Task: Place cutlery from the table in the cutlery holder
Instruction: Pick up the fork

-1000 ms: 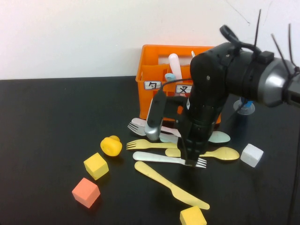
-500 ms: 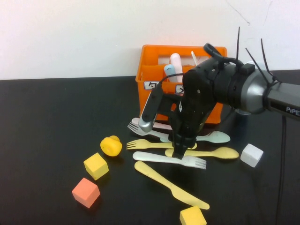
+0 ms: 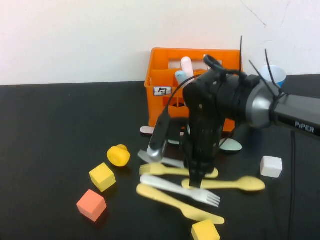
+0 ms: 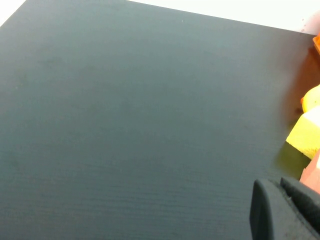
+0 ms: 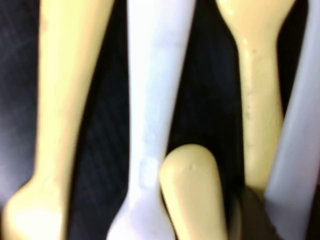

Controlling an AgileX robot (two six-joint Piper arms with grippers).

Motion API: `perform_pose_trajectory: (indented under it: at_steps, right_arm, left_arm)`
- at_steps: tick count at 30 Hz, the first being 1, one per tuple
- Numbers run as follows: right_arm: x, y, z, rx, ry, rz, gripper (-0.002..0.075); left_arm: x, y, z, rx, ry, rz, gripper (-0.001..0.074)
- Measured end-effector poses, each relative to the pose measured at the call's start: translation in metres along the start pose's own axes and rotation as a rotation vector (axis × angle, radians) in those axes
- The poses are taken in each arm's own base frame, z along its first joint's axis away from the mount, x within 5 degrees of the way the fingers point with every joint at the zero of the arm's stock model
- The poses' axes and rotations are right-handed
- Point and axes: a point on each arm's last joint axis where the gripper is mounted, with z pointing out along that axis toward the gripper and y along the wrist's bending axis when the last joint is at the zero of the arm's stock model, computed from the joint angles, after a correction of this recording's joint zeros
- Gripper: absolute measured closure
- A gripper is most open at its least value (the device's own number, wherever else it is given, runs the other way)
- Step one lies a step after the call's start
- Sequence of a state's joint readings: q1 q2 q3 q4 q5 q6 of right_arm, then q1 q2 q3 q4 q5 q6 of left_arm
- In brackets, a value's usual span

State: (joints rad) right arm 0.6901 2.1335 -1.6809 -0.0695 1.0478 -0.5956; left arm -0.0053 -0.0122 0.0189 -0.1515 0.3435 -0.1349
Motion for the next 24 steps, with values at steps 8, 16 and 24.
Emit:
perform_pose_trajectory:
  at_steps: [8, 16, 24]
  right_arm:
    - [0.004, 0.034, -0.003, -0.049, 0.068, -0.027, 0.0517]
    - [0.004, 0.037, -0.008, -0.037, 0.031, -0.008, 0.0531]
    - [-0.002, 0.033, -0.033, 0.045, -0.116, 0.019, 0.0491]
  left_arm:
    - [0.0, 0.0, 0.0, 0.0, 0.0, 0.0, 0.0736]
    - [0.0, 0.0, 0.0, 0.0, 0.0, 0.0, 0.0736]
    - [0.0, 0.0, 0.0, 0.0, 0.0, -0.002, 0.0736]
